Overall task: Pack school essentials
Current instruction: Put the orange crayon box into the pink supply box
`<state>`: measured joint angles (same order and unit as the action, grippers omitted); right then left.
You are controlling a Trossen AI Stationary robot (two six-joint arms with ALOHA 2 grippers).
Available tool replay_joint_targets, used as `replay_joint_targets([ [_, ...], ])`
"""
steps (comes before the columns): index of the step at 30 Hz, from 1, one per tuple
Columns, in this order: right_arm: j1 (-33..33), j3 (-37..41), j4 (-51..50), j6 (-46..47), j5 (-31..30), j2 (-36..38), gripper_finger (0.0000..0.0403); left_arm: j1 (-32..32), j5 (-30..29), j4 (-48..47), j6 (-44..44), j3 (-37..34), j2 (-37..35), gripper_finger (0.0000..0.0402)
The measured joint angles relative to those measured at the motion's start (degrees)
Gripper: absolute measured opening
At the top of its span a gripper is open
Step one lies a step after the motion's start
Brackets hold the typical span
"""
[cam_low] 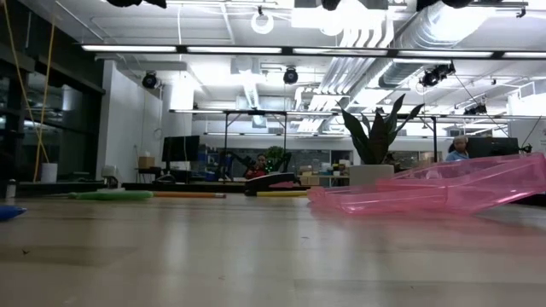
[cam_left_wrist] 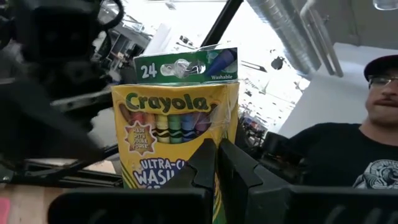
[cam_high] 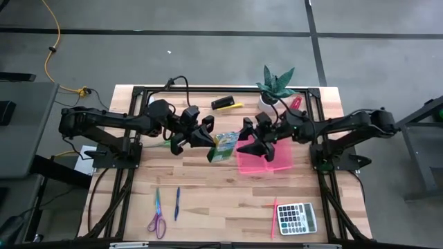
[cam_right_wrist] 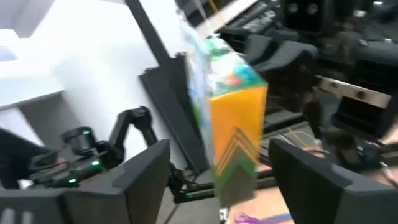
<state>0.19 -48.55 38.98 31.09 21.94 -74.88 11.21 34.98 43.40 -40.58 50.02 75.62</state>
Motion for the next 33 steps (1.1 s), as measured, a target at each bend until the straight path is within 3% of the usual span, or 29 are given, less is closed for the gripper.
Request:
replay_joint_targets([
  [9,-0.18,-5.3,4.46,1.34,0.9,-5.54,0.0282,0.01,-0.94,0.42,0.05,0.02,-0.11,0.0],
  [13,-0.18,-8.11,4.36,2.15,4.81,-9.03,0.0282,0.01,-1.0,-0.06,0.13,0.02,0.04,0.0],
  [20,-0.43,-9.33,5.92,2.32,8.49,-8.48,0.0276,1.28,-0.24,0.33,0.22,0.04,-0.81,0.0],
  [25,-0.93,-9.33,5.82,3.45,7.99,-8.23,0.0232,1.87,-0.06,0.19,0.24,0.04,-0.81,0.0],
  [33,-1.05,-9.33,3.75,3.46,7.15,-8.14,0.0105,1.94,-0.43,-0.18,0.22,0.04,-0.77,0.0],
])
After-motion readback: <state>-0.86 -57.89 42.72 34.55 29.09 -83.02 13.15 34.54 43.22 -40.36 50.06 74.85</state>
